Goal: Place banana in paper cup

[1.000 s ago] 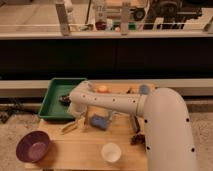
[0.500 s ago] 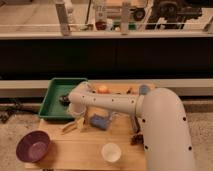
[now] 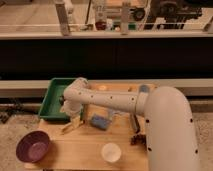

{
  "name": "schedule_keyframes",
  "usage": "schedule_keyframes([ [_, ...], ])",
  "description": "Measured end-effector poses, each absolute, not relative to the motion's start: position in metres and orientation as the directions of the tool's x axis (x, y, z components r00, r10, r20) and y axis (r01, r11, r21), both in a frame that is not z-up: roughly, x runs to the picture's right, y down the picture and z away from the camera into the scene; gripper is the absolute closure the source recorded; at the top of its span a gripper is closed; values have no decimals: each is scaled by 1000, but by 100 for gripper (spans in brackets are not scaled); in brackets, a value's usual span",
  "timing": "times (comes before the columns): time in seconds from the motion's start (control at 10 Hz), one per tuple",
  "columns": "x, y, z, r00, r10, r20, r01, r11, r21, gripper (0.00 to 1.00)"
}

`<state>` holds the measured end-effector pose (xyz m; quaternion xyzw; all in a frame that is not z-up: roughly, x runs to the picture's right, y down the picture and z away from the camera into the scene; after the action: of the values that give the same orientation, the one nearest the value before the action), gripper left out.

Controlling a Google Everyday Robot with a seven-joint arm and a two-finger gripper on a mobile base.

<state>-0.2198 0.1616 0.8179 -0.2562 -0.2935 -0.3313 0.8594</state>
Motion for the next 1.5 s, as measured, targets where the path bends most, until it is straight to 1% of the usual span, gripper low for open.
schedule_keyframes([
  [0.2,-228,171,814,579,-431,692,749,618,-241,20],
  [0.8,-236,199,829,516,-450,729,800,558,-221,20],
  [1.5,-235,196,827,514,-448,731,799,559,-219,20],
])
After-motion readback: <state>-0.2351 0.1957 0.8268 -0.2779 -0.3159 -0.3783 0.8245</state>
